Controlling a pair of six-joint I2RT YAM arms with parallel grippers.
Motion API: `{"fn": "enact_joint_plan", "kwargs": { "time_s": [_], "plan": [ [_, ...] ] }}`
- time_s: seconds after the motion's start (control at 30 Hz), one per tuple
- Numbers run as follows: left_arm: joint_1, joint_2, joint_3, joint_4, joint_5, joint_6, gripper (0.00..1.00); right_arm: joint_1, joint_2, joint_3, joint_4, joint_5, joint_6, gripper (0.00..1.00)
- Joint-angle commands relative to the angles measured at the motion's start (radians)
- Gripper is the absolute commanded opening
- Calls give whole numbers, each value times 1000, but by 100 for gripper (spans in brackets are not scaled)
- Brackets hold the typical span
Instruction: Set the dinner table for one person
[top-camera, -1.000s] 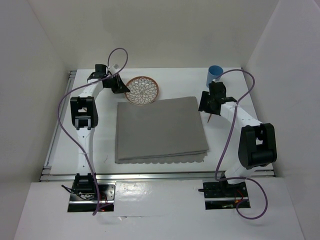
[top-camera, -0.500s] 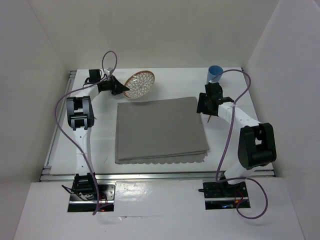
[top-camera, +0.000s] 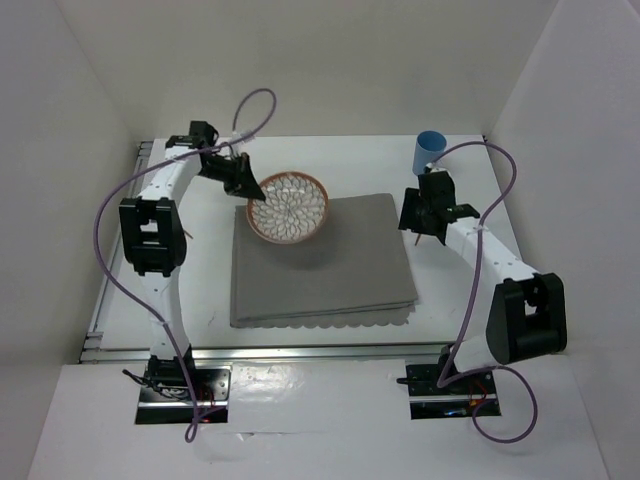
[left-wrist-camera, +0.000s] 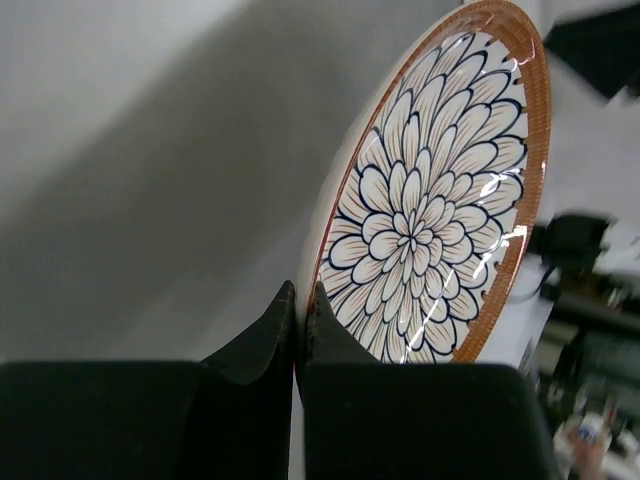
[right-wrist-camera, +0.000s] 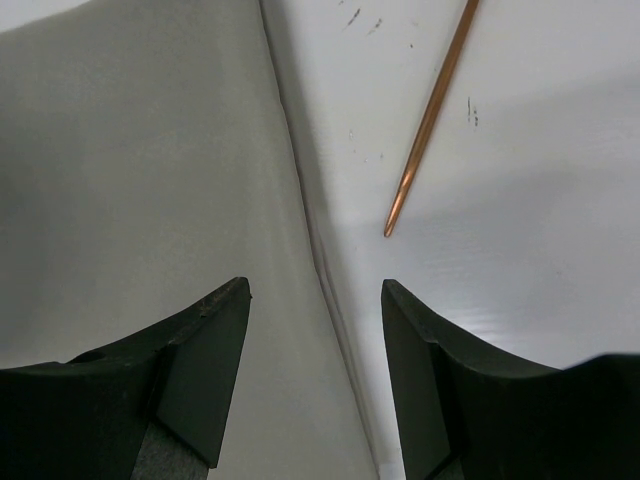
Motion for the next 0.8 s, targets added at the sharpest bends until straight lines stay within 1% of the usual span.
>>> {"fn": "enact_joint_plan", "kwargs": {
  "time_s": [0.0, 0.03, 0.13, 0.27, 0.3, 0.37, 0.4, 0.53, 0.7, 0.77],
  "plan": [
    [-101, -141, -116, -207, 24, 234, 0, 7, -74, -37, 3, 20, 4, 63],
    [-139, -152, -170, -207, 15, 247, 0, 7, -97, -51, -6, 20, 4, 63],
    [-205, -152, -219, -207, -22, 256, 0, 7, -141, -65, -15, 20, 4, 63],
    [-263, -152, -287, -170, -98, 256, 0, 7, -195, -103, -33, 42, 4, 63],
    [-264, -152, -305, -134, -132, 256, 0, 7, -206, -115, -44, 52, 4, 63],
    [-277, -163, -359, -81, -155, 229, 0, 7, -242, -140, -44, 61, 4, 63],
    [-277, -163, -359, -37, -165, 229, 0, 7, -255, -151, -44, 62, 4, 63],
    [-311, -123, -347, 11, -151, 218, 0, 7, -299, -180, -44, 62, 4, 63],
    [-343, -123, -312, 86, -142, 189, 0, 7, -299, -180, -44, 52, 4, 63],
    [-343, -102, -302, 86, -129, 180, 0, 7, -299, -180, -44, 52, 4, 63]
  ]
}}
